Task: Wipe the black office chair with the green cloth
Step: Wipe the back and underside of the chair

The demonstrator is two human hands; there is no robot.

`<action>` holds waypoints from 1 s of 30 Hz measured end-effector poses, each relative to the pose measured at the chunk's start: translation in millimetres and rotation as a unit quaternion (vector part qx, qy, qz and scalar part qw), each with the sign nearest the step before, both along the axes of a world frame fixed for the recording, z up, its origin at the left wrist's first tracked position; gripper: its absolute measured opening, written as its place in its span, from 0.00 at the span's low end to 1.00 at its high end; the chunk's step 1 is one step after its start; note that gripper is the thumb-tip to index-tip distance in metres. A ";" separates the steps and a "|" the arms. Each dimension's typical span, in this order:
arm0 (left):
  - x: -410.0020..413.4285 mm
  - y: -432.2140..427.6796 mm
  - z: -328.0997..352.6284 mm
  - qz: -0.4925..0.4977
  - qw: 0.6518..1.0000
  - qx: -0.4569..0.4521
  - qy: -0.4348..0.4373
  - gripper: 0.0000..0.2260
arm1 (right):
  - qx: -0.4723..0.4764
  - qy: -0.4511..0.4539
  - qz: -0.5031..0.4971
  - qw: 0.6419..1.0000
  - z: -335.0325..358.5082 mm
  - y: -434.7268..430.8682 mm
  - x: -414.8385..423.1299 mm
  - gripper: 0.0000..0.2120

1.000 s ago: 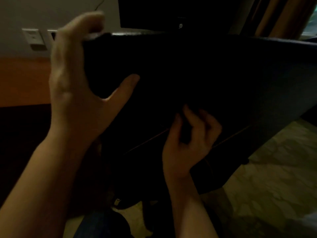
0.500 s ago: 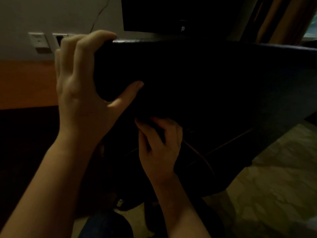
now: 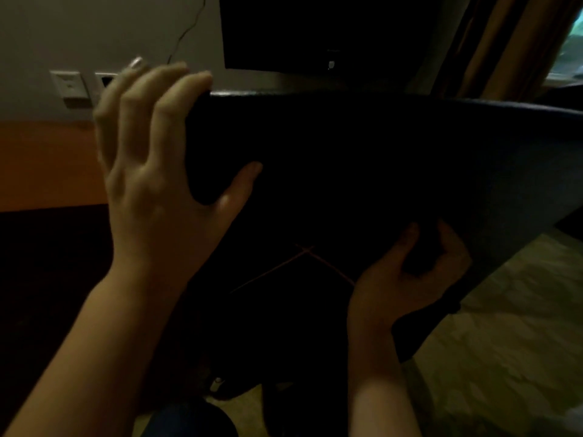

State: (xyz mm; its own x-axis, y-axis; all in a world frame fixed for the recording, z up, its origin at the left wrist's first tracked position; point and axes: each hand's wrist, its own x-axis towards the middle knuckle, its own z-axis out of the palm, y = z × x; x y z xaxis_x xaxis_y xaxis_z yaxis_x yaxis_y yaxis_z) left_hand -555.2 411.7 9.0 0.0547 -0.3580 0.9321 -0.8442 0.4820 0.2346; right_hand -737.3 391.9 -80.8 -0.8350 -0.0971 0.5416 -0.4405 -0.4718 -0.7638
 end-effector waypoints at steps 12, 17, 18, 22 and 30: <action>-54.4 -11.0 -27.7 -0.032 0.980 -0.087 -0.177 0.27 | -0.040 0.178 0.045 0.982 -25.0 -7.5 24.8 0.09; -42.4 -22.1 -40.2 0.013 0.978 -0.067 -0.199 0.29 | -0.004 0.331 0.123 0.936 -44.6 -10.2 51.0 0.05; -38.7 -23.1 -39.7 0.012 0.978 -0.070 -0.198 0.28 | 0.001 0.357 0.134 0.924 -46.0 -11.2 56.1 0.05; -28.7 -21.9 -37.0 0.001 0.982 -0.095 -0.162 0.25 | -0.015 0.419 0.140 0.897 -47.4 -16.9 73.8 0.10; -32.4 -31.4 -15.7 -0.028 0.987 -0.110 -0.117 0.25 | -0.032 0.446 0.147 0.882 -50.9 -24.2 86.7 0.14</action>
